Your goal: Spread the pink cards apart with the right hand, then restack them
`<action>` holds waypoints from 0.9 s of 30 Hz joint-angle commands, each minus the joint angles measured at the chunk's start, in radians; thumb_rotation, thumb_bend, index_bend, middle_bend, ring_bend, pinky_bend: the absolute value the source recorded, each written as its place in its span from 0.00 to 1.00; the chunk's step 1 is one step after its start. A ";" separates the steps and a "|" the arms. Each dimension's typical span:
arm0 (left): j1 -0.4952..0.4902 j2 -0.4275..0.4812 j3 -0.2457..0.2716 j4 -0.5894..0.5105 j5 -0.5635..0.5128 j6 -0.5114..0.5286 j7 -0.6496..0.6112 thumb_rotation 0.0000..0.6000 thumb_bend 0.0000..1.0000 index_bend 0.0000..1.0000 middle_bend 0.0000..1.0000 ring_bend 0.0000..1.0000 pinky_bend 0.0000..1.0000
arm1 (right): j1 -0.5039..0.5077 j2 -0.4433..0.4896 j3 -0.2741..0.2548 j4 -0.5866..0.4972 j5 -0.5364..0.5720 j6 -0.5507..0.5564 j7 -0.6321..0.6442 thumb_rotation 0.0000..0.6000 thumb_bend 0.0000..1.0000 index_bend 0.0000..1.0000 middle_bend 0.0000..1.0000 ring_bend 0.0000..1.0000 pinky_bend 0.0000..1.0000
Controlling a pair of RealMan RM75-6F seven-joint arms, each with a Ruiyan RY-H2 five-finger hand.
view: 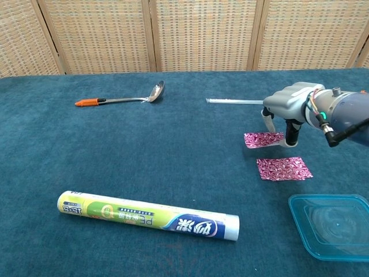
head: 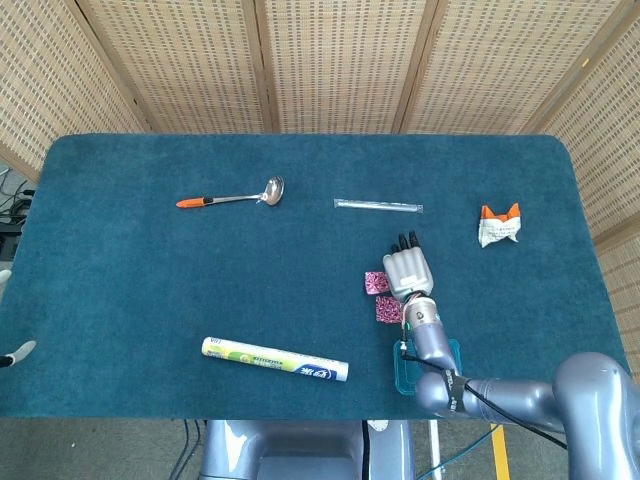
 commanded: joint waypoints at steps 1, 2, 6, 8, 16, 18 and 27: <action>-0.001 0.001 0.000 -0.003 0.001 0.002 0.001 1.00 0.14 0.08 0.00 0.00 0.00 | -0.017 0.019 -0.017 -0.033 -0.020 0.018 0.008 1.00 0.40 0.45 0.23 0.00 0.00; -0.001 0.001 0.000 -0.004 0.002 0.002 0.002 1.00 0.14 0.08 0.00 0.00 0.00 | -0.020 0.022 -0.020 -0.041 -0.025 0.022 0.009 1.00 0.40 0.45 0.23 0.00 0.00; -0.001 0.002 0.002 -0.007 0.006 0.005 0.001 1.00 0.14 0.08 0.00 0.00 0.00 | -0.035 0.037 -0.029 -0.073 -0.042 0.040 0.020 1.00 0.40 0.45 0.23 0.00 0.00; 0.001 0.003 0.001 -0.007 0.006 0.009 -0.001 1.00 0.14 0.08 0.00 0.00 0.00 | -0.048 0.046 -0.040 -0.091 -0.053 0.051 0.027 1.00 0.40 0.45 0.23 0.00 0.00; 0.004 0.004 0.002 -0.008 0.007 0.014 -0.002 1.00 0.14 0.08 0.00 0.00 0.00 | -0.071 0.056 -0.053 -0.102 -0.063 0.046 0.047 1.00 0.38 0.45 0.23 0.00 0.00; 0.003 0.003 0.002 -0.009 0.009 0.016 -0.001 1.00 0.14 0.08 0.00 0.00 0.00 | -0.076 0.061 -0.054 -0.106 -0.070 0.044 0.054 1.00 0.37 0.45 0.22 0.00 0.00; 0.004 0.004 0.003 -0.012 0.008 0.017 0.002 1.00 0.14 0.07 0.00 0.00 0.00 | -0.091 0.072 -0.061 -0.116 -0.077 0.028 0.071 1.00 0.33 0.44 0.21 0.00 0.00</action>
